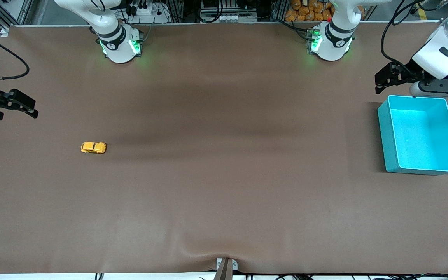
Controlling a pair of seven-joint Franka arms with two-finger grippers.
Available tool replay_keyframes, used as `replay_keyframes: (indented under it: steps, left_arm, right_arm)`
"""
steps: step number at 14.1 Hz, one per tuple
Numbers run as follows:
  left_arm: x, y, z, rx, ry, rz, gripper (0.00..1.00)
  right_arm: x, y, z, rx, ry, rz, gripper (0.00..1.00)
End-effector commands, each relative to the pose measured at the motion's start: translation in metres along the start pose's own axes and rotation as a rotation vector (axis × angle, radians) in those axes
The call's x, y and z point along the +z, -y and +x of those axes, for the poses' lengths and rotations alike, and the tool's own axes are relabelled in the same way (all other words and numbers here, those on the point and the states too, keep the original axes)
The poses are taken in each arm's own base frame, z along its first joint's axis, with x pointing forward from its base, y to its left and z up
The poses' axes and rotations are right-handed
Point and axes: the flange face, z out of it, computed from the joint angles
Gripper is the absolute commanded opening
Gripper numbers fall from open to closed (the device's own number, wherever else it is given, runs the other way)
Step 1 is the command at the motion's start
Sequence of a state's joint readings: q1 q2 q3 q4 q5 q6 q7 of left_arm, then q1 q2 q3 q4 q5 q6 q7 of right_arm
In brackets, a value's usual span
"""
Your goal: Wind and store yellow beetle car
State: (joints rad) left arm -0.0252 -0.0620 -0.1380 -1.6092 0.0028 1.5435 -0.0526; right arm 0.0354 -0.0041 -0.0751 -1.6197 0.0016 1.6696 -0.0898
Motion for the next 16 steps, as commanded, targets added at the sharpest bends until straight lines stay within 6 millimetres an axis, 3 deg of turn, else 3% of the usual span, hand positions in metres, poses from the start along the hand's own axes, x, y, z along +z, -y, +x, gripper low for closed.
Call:
replay_keyframes:
  steps: [1, 9, 11, 13, 16]
  left_arm:
    - [-0.004, 0.000, 0.000, 0.002, -0.009, -0.009, 1.00]
    - [-0.005, 0.010, 0.002, -0.011, -0.014, -0.007, 1.00]
    - [-0.004, 0.010, 0.002, -0.012, -0.012, -0.007, 1.00]
    - [-0.005, 0.010, 0.002, -0.012, -0.014, -0.009, 1.00]
    - [-0.004, 0.011, 0.002, -0.014, -0.012, -0.009, 1.00]
  right_arm:
    - [-0.007, 0.001, 0.001, -0.009, -0.001, 0.009, 1.00]
    - [-0.002, -0.002, 0.001, -0.004, 0.016, -0.007, 1.00]
    - [0.017, -0.013, 0.004, 0.026, 0.070, -0.007, 1.00]
    - [0.019, -0.017, 0.001, 0.040, 0.099, -0.005, 1.00]
    - [0.038, -0.045, -0.001, 0.092, 0.150, 0.016, 1.00]
